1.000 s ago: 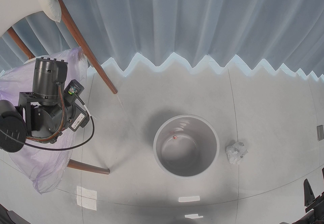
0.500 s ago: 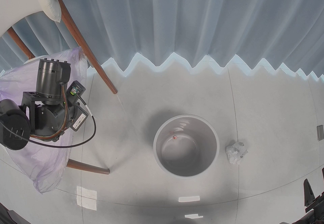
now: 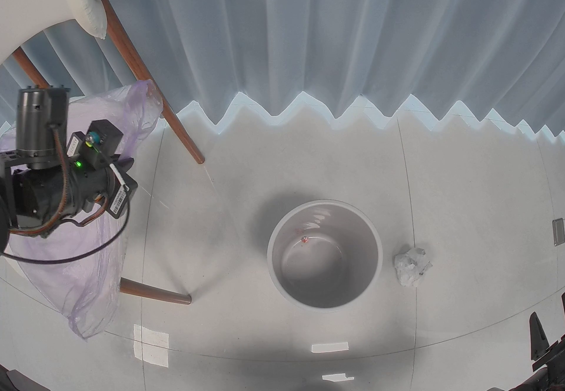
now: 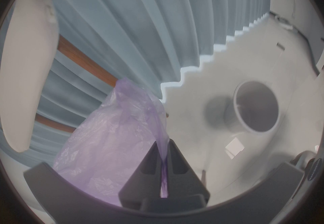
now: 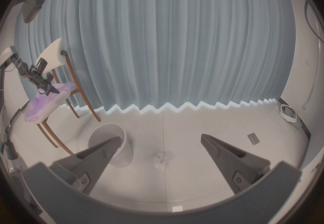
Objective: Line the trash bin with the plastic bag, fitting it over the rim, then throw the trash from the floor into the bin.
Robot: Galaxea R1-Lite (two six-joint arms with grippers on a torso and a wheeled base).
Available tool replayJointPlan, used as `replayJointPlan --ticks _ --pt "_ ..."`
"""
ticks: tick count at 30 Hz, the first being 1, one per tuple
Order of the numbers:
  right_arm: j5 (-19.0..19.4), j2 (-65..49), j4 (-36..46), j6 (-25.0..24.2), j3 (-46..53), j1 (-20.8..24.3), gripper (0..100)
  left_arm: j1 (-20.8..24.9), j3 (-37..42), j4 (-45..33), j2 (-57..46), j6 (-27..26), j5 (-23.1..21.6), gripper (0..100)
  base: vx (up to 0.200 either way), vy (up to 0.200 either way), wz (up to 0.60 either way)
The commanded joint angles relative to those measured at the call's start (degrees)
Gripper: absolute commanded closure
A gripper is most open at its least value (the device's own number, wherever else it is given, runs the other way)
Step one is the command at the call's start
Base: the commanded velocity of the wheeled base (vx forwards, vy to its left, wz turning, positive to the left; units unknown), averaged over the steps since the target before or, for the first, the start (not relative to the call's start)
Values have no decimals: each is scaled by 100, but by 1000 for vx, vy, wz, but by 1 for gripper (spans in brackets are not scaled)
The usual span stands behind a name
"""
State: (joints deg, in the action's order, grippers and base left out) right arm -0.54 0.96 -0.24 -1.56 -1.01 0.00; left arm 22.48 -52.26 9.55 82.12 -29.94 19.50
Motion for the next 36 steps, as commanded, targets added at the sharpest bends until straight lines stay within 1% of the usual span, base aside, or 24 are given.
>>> replayJointPlan --ticks 1,4,5,6,7,8,9,12,14,15,16,17,19,21,23,24,26,29,33,36 --pt "1 -96 -2 7 101 0 0 -200 120 -40 -943 472 -1089 100 0 0 0" --pt "1 -96 -2 24 101 0 0 -288 313 21 -1092 814 -2126 100 0 0 0" --pt "1 -96 -2 24 101 0 0 -288 313 21 -1092 814 -2126 100 0 0 0" --pt "10 -96 -2 15 101 0 0 -235 383 47 -1119 1008 -2566 100 0 0 0" --pt "1 -96 -2 15 101 0 0 -226 392 65 -1128 1087 -2662 100 0 0 0" --pt "1 -96 -2 15 101 0 0 -156 462 118 -1145 1298 -2856 100 0 0 0" --pt "1 -96 -2 15 101 0 0 -77 506 170 -1163 1430 -2935 100 0 0 0" --pt "10 -96 -2 42 101 0 0 415 594 434 -1207 2018 -3286 100 0 0 0" --pt "10 -96 -2 42 101 0 0 916 726 636 -1295 2440 -3612 100 0 0 0" --pt "10 -96 -2 42 101 0 0 1118 779 724 -1347 2581 -3682 100 0 0 0" --pt "10 -96 -2 42 101 0 0 1153 788 742 -1356 2599 -3700 100 0 0 0" --pt "10 -96 -2 42 101 0 0 1479 876 856 -1391 2809 -3743 100 0 0 0" --pt "10 -96 -2 42 101 0 0 1760 911 900 -1382 2897 -3770 100 0 0 0" --pt "10 -96 -2 42 101 0 0 2155 902 909 -1356 3020 -3779 100 0 0 0" --pt "10 -96 -2 42 101 0 0 2287 902 918 -1339 3091 -3779 100 0 0 0" --pt "10 -96 -2 42 101 0 0 2516 911 918 -1312 3231 -3779 100 0 0 0" --pt "10 -96 -2 42 101 0 0 2788 911 918 -1268 3398 -3770 100 0 0 0" --pt "10 -96 -2 42 101 0 0 2999 911 926 -1172 3653 -3770 100 0 0 0" --pt "10 -96 -2 33 101 0 0 3210 893 1225 -952 3697 -3779 100 0 0 0" --pt "10 -96 -2 33 101 0 0 3254 814 1445 -767 3706 -3779 100 0 0 0"
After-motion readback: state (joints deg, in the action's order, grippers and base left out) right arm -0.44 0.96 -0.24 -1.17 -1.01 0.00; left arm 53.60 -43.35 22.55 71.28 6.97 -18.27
